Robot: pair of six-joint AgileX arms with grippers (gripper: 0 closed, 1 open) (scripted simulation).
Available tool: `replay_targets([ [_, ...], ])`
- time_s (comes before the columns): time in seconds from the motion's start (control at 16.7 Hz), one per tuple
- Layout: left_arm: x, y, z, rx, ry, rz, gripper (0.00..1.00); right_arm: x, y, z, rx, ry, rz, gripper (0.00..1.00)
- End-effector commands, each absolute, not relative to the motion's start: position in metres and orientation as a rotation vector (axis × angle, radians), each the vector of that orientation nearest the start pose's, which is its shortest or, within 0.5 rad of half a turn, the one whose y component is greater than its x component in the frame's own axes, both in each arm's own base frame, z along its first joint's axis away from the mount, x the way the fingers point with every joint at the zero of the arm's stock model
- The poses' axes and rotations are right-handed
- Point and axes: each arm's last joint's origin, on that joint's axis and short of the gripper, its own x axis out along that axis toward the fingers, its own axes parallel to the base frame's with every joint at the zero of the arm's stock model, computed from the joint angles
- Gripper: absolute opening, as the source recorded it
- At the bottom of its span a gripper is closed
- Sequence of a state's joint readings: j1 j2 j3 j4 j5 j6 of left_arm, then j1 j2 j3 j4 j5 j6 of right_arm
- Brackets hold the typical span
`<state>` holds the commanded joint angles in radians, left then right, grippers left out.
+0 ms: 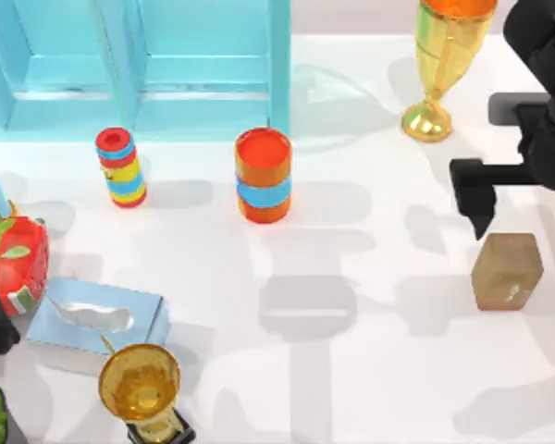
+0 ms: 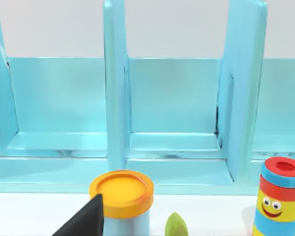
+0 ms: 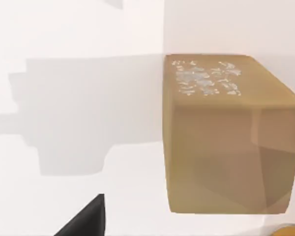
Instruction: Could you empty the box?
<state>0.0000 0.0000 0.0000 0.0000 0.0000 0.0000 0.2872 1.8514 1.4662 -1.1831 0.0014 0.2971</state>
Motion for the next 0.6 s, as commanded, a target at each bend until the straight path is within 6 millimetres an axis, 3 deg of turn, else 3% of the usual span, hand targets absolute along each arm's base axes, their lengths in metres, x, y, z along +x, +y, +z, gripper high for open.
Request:
replay_targets([
  [0.18, 0.106, -0.001, 0.16, 0.0, 0.0, 0.0, 1.0, 0.337, 0.099, 0.217, 0.001, 1.576, -0.005, 1.0],
  [0.3, 0.106, -0.001, 0.16, 0.0, 0.0, 0.0, 1.0, 0.347, 0.084, 0.22, 0.001, 1.579, -0.005, 1.0],
  [0.42, 0.106, -0.001, 0.16, 0.0, 0.0, 0.0, 1.0, 0.36, 0.054, 0.226, 0.002, 1.578, -0.005, 1.0],
  [0.6, 0.106, -0.001, 0.16, 0.0, 0.0, 0.0, 1.0, 0.377, -0.007, 0.235, 0.005, 1.582, -0.004, 1.0],
])
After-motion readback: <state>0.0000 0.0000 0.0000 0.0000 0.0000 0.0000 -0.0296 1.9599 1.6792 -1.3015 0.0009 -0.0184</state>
